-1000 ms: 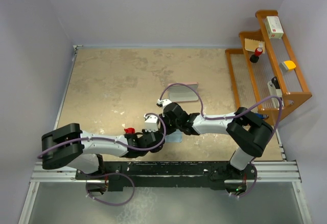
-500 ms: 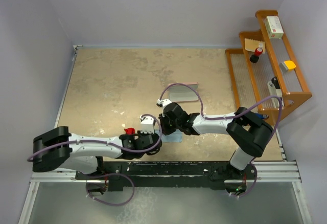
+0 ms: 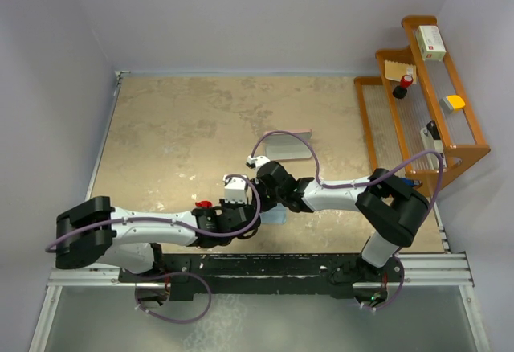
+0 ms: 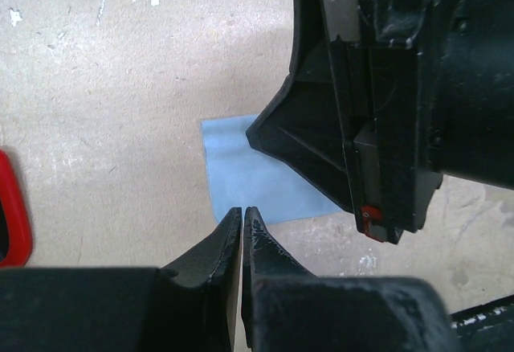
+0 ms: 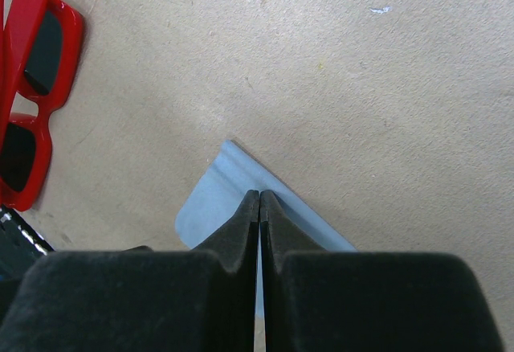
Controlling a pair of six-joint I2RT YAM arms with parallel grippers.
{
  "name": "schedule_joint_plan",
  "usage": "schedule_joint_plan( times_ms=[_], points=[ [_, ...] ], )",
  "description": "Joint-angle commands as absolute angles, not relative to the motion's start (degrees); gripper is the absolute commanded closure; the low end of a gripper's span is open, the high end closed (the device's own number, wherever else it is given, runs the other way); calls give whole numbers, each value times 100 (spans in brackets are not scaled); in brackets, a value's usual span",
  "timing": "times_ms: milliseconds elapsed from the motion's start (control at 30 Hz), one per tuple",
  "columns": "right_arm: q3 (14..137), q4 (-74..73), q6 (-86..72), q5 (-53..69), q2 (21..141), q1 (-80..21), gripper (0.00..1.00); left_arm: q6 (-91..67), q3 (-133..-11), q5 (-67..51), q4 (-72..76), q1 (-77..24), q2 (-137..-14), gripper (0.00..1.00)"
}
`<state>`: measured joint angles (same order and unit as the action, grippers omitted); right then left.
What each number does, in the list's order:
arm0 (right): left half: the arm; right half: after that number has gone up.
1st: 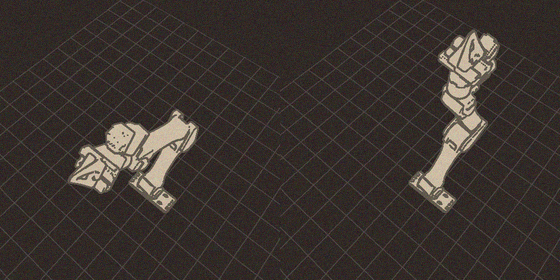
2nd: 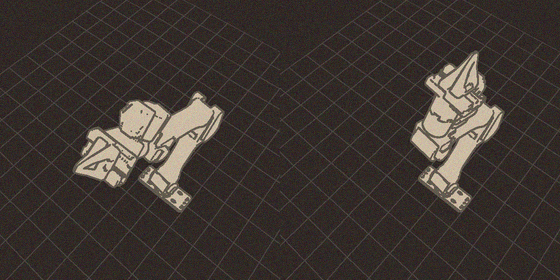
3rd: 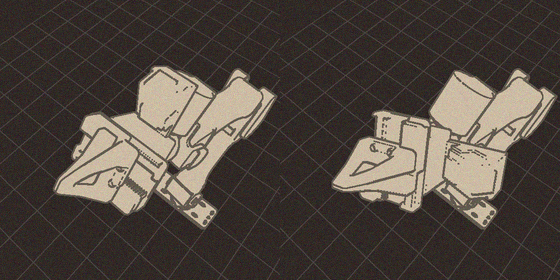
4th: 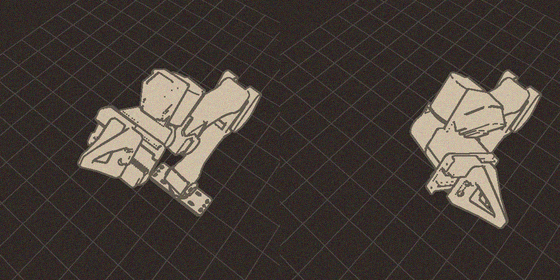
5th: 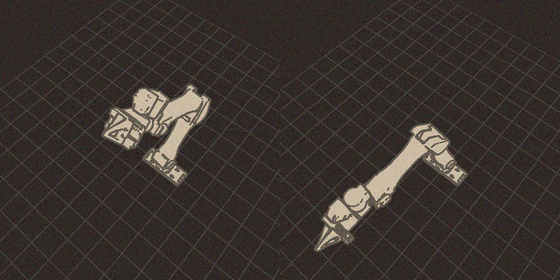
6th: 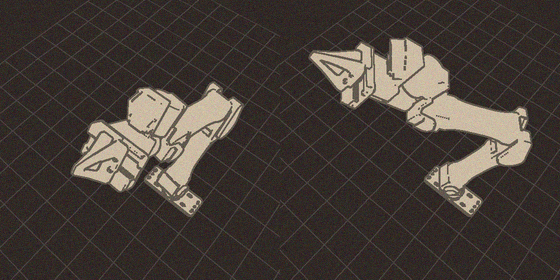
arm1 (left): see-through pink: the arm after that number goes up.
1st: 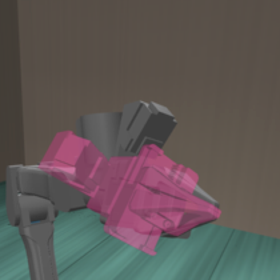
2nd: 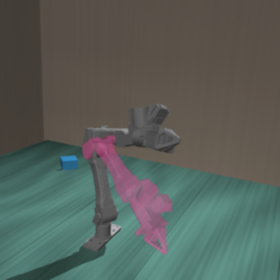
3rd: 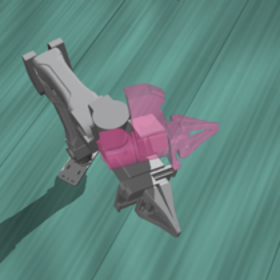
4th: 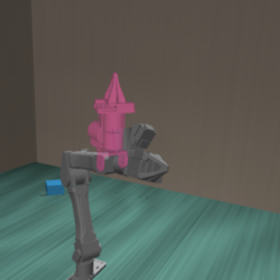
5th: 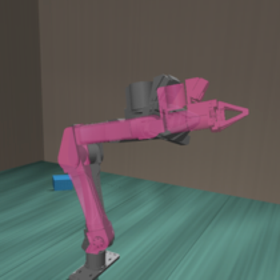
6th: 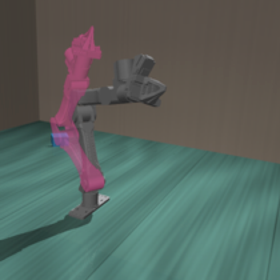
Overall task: Organize the sunglasses
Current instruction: Adjust the glasses cleaning cloth at the center of the board.
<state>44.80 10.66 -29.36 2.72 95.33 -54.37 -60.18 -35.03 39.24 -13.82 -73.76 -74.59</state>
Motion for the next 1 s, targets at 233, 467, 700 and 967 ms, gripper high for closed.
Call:
schedule_joint_plan(
  times_ms=[233, 467, 700, 967],
  points=[
    [4626, 995, -2779, 115, 9234, -5455, 100, -5912, -3674, 4124, -1205, -7343, -7353, 100],
    [4825, 675, -2704, 62, 8845, -5453, 91, -5997, -4023, 4210, -1937, -7304, -7007, 100],
    [4800, 175, -2781, -334, 8062, -5454, 82, -6139, -4470, 3899, -2746, -7277, -7196, 80],
    [4183, -93, -3201, -622, 7236, -5450, 83, -6305, -4206, 3827, -2495, -7269, -6911, 80]
  ],
)
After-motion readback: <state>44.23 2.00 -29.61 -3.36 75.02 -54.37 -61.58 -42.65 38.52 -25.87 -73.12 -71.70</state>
